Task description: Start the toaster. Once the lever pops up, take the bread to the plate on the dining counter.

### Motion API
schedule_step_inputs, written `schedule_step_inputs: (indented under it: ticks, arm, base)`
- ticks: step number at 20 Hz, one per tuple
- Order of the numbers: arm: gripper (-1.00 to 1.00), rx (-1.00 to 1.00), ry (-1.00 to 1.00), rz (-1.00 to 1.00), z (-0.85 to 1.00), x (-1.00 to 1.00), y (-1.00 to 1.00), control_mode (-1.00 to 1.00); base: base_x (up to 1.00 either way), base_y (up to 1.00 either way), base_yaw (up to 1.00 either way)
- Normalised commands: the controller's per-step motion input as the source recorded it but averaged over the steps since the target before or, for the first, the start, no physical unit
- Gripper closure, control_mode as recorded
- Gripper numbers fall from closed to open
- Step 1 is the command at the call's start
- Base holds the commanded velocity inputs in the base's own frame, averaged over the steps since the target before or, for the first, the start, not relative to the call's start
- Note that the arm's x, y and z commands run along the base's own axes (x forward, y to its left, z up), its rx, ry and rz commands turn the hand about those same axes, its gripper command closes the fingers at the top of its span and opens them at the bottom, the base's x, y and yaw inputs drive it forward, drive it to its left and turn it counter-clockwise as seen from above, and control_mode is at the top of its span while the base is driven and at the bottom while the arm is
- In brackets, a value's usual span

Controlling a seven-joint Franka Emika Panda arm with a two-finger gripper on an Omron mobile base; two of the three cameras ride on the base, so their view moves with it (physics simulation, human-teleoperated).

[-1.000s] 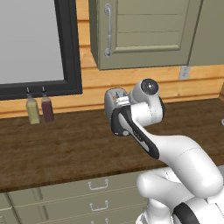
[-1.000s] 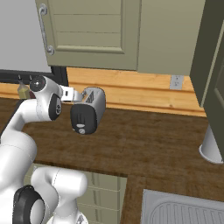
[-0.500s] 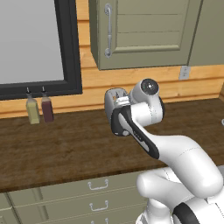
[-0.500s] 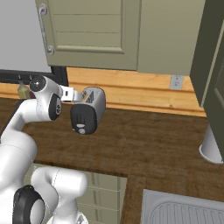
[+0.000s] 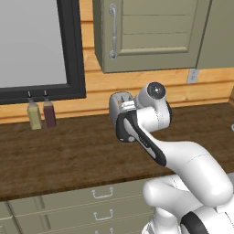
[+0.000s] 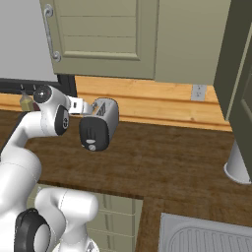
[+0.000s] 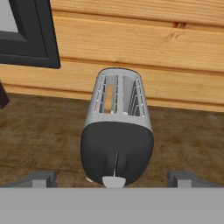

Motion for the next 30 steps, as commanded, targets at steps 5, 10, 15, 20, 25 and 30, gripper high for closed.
schedule_step_inputs:
  ticks: [5, 10, 15, 20, 25, 30]
  arm:
    - [-1.00, 0.00, 0.00, 0.00, 0.00, 0.00, 0.00, -1.00]
    - [-1.00, 0.00, 0.00, 0.00, 0.00, 0.00, 0.00, -1.00]
    - [-1.00, 0.00, 0.00, 0.00, 0.00, 0.00, 0.00, -1.00]
    - [-1.00, 0.00, 0.00, 0.00, 0.00, 0.00, 0.00, -1.00]
    - [-1.00, 0.00, 0.00, 0.00, 0.00, 0.00, 0.00, -1.00]
    - [-1.00, 0.00, 0.00, 0.00, 0.00, 0.00, 0.00, -1.00]
  base:
    - [0.00, 0.00, 0.00]
    - [0.00, 0.00, 0.00]
    - [0.00, 0.00, 0.00]
    - [0.00, 0.00, 0.00]
    - [0.00, 0.00, 0.00]
    - [0.00, 0.00, 0.00]
